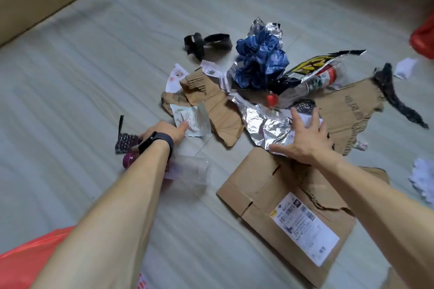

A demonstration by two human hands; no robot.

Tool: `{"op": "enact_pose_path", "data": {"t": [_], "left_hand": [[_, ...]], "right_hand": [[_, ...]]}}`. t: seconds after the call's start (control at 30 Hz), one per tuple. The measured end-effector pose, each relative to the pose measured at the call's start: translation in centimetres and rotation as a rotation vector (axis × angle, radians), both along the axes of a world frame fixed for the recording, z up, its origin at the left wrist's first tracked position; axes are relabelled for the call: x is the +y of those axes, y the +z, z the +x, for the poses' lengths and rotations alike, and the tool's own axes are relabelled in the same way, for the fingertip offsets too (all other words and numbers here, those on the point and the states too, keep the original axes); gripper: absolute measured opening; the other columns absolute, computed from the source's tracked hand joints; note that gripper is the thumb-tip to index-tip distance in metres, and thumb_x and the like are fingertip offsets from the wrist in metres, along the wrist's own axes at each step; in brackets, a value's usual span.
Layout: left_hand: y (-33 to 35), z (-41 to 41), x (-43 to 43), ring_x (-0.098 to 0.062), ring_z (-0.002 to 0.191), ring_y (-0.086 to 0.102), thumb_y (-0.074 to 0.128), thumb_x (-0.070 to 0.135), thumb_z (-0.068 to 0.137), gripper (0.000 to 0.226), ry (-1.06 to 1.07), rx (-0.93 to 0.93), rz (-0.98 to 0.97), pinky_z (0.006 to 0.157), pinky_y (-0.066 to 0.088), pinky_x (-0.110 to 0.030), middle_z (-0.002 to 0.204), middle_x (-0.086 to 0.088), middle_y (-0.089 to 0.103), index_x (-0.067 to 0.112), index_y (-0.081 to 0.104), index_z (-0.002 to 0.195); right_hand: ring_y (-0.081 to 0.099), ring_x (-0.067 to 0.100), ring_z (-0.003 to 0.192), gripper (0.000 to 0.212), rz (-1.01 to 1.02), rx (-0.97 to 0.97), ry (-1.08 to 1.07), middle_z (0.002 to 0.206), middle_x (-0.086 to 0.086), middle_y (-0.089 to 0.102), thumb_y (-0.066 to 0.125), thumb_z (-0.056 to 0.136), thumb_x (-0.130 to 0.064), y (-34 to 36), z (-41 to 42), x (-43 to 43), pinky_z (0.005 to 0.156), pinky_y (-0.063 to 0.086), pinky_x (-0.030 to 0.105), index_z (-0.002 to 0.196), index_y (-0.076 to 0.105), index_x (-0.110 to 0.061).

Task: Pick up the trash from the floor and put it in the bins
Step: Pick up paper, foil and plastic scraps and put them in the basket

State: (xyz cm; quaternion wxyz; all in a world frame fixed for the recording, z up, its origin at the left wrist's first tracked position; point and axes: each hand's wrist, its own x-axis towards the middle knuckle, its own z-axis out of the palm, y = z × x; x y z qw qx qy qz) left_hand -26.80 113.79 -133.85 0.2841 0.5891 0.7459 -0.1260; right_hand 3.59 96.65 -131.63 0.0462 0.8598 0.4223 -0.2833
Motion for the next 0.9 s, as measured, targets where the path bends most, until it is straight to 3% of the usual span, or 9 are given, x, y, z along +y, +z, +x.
{"op": "enact_pose_path", "data": {"t": [0.07, 0.17, 0.27, 0.37, 0.43, 0.53, 0.63, 0.7, 0.9], "left_hand": [[0.3, 0.6, -1.2, -0.045, 0.113, 0.055, 0.039, 0.084, 0.064, 0.084, 0.081, -0.024, 0.096, 0.096, 0.045, -0.050, 0.125, -0.022, 0.060, 0.025, 0.060, 0.120], [1.9, 1.6, -3.0, -0.042, 0.108, 0.058, 0.057, 0.053, 0.089, 0.042, 0.138, 0.005, 0.235, 0.084, 0.047, -0.041, 0.119, -0.021, 0.063, 0.022, 0.068, 0.115], [1.6, 1.9, -3.9, -0.041, 0.106, 0.060, 0.059, 0.037, 0.094, 0.028, 0.137, 0.016, 0.295, 0.081, 0.049, -0.040, 0.114, -0.021, 0.065, 0.018, 0.071, 0.111], [1.2, 2.0, -4.7, -0.043, 0.103, 0.061, 0.060, 0.026, 0.094, 0.019, 0.128, 0.011, 0.311, 0.079, 0.050, -0.040, 0.109, -0.023, 0.066, 0.015, 0.071, 0.105], [1.4, 2.3, -5.3, -0.043, 0.103, 0.060, 0.060, 0.019, 0.092, 0.016, 0.143, 0.003, 0.336, 0.079, 0.050, -0.040, 0.109, -0.022, 0.066, 0.015, 0.071, 0.102], [1.8, 2.8, -6.3, -0.042, 0.107, 0.057, 0.059, 0.015, 0.090, 0.022, 0.132, -0.044, 0.395, 0.085, 0.048, -0.042, 0.118, -0.020, 0.061, 0.014, 0.066, 0.111], [1.9, 2.6, -6.9, -0.042, 0.112, 0.056, 0.058, 0.012, 0.090, 0.039, 0.218, -0.075, 0.407, 0.090, 0.047, -0.044, 0.125, -0.020, 0.057, 0.018, 0.056, 0.128], [2.1, 2.3, -7.6, -0.043, 0.109, 0.058, 0.053, 0.008, 0.090, 0.034, 0.221, -0.068, 0.371, 0.085, 0.049, -0.042, 0.118, -0.022, 0.061, 0.019, 0.062, 0.121], [5.7, 2.5, -10.7, -0.036, 0.104, 0.061, 0.063, 0.022, 0.086, 0.023, 0.086, -0.166, 0.349, 0.082, 0.049, -0.034, 0.113, -0.011, 0.068, 0.028, 0.070, 0.107]], "right_hand": [[-0.013, 0.047, 0.147, 0.129, -0.073, 0.001, 0.033, 0.160, 0.006, -0.029, 0.059, 0.054, -0.093, -0.7, 0.7, 0.3, 0.115, 0.015, 0.067, 0.151, -0.012, -0.048], [0.006, 0.049, 0.143, 0.117, -0.019, -0.104, 0.145, 0.162, 0.008, 0.001, 0.046, 0.051, -0.100, -1.4, 0.8, 0.6, 0.111, 0.029, 0.063, 0.148, 0.007, -0.048], [0.027, 0.046, 0.129, 0.081, 0.042, -0.101, 0.160, 0.146, 0.008, 0.026, 0.061, 0.071, -0.079, -0.8, -0.3, 0.4, 0.096, 0.045, 0.053, 0.138, 0.032, -0.045], [0.040, 0.044, 0.115, 0.055, 0.087, -0.183, 0.204, 0.137, 0.009, 0.035, 0.065, 0.087, -0.050, -0.1, -1.7, -0.5, 0.082, 0.051, 0.049, 0.134, 0.041, -0.035], [0.047, 0.040, 0.108, 0.057, 0.084, -0.241, 0.274, 0.132, 0.011, 0.039, 0.069, 0.085, -0.037, 0.0, -2.1, -1.0, 0.076, 0.052, 0.045, 0.135, 0.041, -0.030], [0.053, 0.038, 0.102, 0.060, 0.122, -0.220, 0.288, 0.125, 0.009, 0.047, 0.074, 0.080, -0.041, 0.1, -1.4, -1.5, 0.071, 0.051, 0.042, 0.130, 0.042, -0.033], [0.061, 0.036, 0.088, 0.031, 0.287, -0.179, 0.245, 0.104, 0.006, 0.058, 0.051, 0.094, -0.043, 0.3, -0.8, -2.9, 0.067, 0.050, 0.039, 0.124, 0.045, -0.036], [0.062, 0.035, 0.082, 0.024, 0.359, -0.185, 0.202, 0.093, 0.004, 0.059, 0.039, 0.101, -0.040, 0.8, -0.7, -4.6, 0.065, 0.050, 0.039, 0.123, 0.045, -0.039], [0.054, 0.027, 0.062, 0.056, 0.334, -0.110, 0.053, 0.071, 0.004, 0.058, 0.049, 0.098, -0.038, 6.9, -3.2, -9.6, 0.057, 0.042, 0.035, 0.144, 0.018, -0.034]]}}
